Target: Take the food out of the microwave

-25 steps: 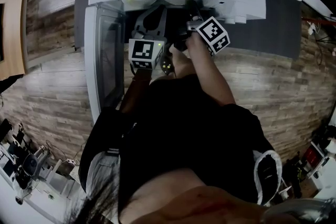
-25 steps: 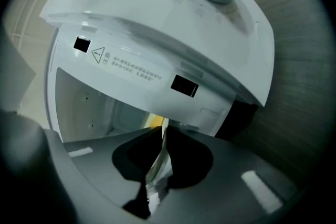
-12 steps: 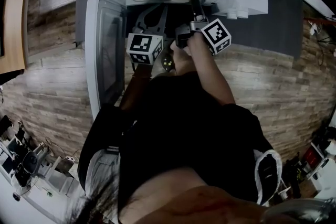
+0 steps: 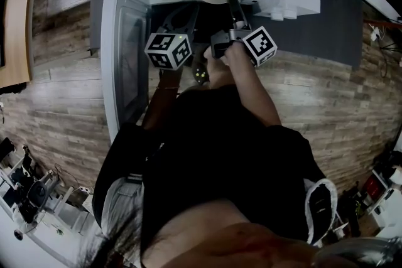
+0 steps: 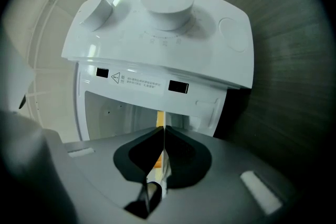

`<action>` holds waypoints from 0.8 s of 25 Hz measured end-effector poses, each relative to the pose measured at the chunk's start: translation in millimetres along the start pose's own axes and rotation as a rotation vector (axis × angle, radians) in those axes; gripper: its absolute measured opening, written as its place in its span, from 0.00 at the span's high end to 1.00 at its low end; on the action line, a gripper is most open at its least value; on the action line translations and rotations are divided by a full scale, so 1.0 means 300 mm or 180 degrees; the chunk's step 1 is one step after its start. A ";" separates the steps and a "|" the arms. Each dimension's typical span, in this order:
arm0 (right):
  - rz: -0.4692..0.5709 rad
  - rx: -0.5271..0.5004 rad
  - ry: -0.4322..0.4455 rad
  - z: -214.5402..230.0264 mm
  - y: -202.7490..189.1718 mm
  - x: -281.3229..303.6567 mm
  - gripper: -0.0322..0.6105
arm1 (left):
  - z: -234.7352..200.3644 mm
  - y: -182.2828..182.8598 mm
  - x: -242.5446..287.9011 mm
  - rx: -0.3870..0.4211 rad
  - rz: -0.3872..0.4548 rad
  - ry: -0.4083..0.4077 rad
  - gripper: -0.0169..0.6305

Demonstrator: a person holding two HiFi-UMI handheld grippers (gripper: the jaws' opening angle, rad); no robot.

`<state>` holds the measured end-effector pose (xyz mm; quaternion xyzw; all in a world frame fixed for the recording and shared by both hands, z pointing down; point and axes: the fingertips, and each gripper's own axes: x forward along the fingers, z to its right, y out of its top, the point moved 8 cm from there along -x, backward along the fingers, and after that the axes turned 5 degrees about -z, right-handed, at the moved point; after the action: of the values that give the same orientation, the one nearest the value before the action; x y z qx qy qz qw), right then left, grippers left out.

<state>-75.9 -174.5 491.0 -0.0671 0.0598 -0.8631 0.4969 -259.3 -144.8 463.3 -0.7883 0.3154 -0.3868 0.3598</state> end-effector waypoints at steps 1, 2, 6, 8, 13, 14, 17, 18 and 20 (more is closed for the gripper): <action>-0.0002 0.0008 0.0014 0.002 0.000 -0.002 0.95 | -0.002 -0.002 0.005 -0.0045 -0.0011 -0.0028 0.96; -0.0004 0.0019 0.0017 0.005 0.000 -0.006 0.95 | -0.004 -0.004 0.009 -0.0130 -0.0009 -0.0061 0.96; -0.0018 0.0034 0.0009 0.016 -0.002 -0.022 0.94 | -0.022 -0.020 0.017 -0.0558 0.0063 -0.0139 0.96; -0.0029 0.0033 0.0043 0.018 -0.002 -0.026 0.94 | -0.027 -0.025 0.019 -0.0624 0.0065 -0.0147 0.96; -0.0024 0.0085 0.0168 0.021 -0.005 -0.034 0.94 | -0.033 -0.036 0.033 -0.0942 0.0050 -0.0301 0.84; -0.0023 0.0095 0.0190 0.021 -0.006 -0.035 0.94 | -0.034 -0.037 0.034 -0.1017 0.0059 -0.0331 0.84; -0.0027 0.0128 0.0262 0.022 -0.010 -0.040 0.94 | -0.036 -0.038 0.039 -0.1143 0.0112 -0.0395 0.84; -0.0033 0.0133 0.0280 0.023 -0.012 -0.041 0.94 | -0.039 -0.040 0.041 -0.1188 0.0130 -0.0417 0.84; -0.0052 0.0133 0.0298 0.026 -0.014 -0.042 0.94 | -0.047 -0.052 0.045 -0.1356 0.0162 -0.0465 0.84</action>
<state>-71.7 -161.8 498.7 -0.0168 0.0644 -0.8704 0.4878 -260.9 -151.5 487.3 -0.8642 0.3828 -0.2442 0.2167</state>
